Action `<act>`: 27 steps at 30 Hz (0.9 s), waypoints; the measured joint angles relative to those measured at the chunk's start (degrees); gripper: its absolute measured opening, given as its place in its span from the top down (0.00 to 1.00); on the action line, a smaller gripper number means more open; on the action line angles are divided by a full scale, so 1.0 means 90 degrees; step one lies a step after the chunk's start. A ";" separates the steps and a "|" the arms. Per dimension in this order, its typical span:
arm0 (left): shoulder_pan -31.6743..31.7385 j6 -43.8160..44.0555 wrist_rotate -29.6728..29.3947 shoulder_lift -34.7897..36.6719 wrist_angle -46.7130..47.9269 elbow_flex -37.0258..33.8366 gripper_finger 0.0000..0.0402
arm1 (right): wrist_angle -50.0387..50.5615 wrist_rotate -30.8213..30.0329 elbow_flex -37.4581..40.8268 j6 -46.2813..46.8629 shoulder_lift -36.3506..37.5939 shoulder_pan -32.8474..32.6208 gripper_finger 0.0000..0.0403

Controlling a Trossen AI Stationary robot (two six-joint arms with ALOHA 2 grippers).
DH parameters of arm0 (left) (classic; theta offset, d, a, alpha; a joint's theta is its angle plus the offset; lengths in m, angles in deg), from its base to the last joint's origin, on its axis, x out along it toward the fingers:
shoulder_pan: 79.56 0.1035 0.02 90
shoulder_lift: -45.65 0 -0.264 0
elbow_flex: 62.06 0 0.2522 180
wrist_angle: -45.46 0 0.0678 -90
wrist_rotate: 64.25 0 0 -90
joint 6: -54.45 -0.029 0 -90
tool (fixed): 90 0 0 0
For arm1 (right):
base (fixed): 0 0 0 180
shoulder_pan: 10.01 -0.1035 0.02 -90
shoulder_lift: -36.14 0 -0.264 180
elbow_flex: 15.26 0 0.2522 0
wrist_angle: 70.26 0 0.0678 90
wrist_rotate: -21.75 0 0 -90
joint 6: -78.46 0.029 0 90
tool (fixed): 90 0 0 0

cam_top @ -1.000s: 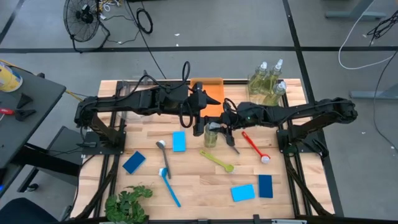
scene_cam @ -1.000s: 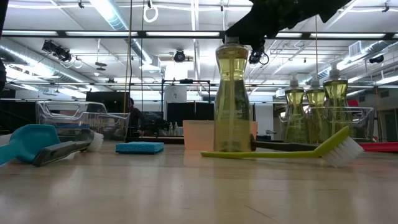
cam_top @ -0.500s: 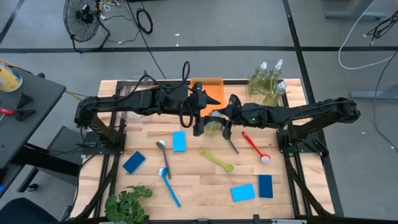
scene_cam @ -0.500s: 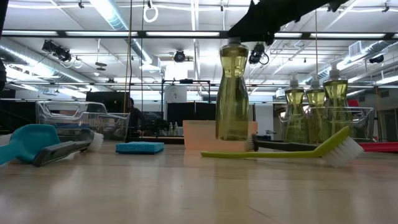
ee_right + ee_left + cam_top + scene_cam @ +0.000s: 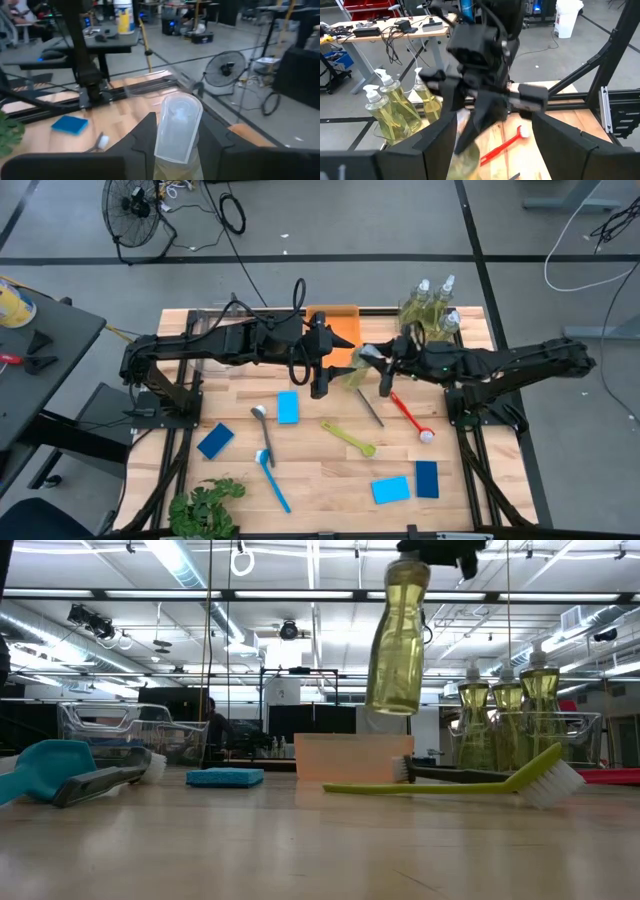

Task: Pick & Place Kitchen Sink Supplies
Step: Put the yellow dish soap into the right transparent bin

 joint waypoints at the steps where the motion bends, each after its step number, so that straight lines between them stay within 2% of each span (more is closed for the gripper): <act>1: 0.0000 0.0003 -0.0002 0.0000 0.0000 0.0000 0.34 | 0.0073 -0.0149 0.0000 0.0001 0.0081 -0.0014 0.76; 8: 0.0000 0.0007 -0.0016 0.0000 -0.0012 -0.0001 0.34 | 0.0687 -0.1297 0.0000 -0.0026 0.0546 -0.0026 0.76; 15: 0.0000 0.0016 -0.0015 0.0000 -0.0020 -0.0002 0.34 | 0.0802 -0.2430 -0.0007 -0.0007 0.0856 -0.0026 0.76; 23: 0.0000 0.0061 -0.0015 0.0000 -0.0022 -0.0002 0.34 | 0.1042 -0.3918 -0.0010 -0.0020 0.0990 -0.0026 0.76; 27: 0.0000 0.0063 -0.0015 0.0000 -0.0021 -0.0002 0.34 | 0.1352 -0.4372 -0.0012 -0.0036 0.0990 -0.0024 0.76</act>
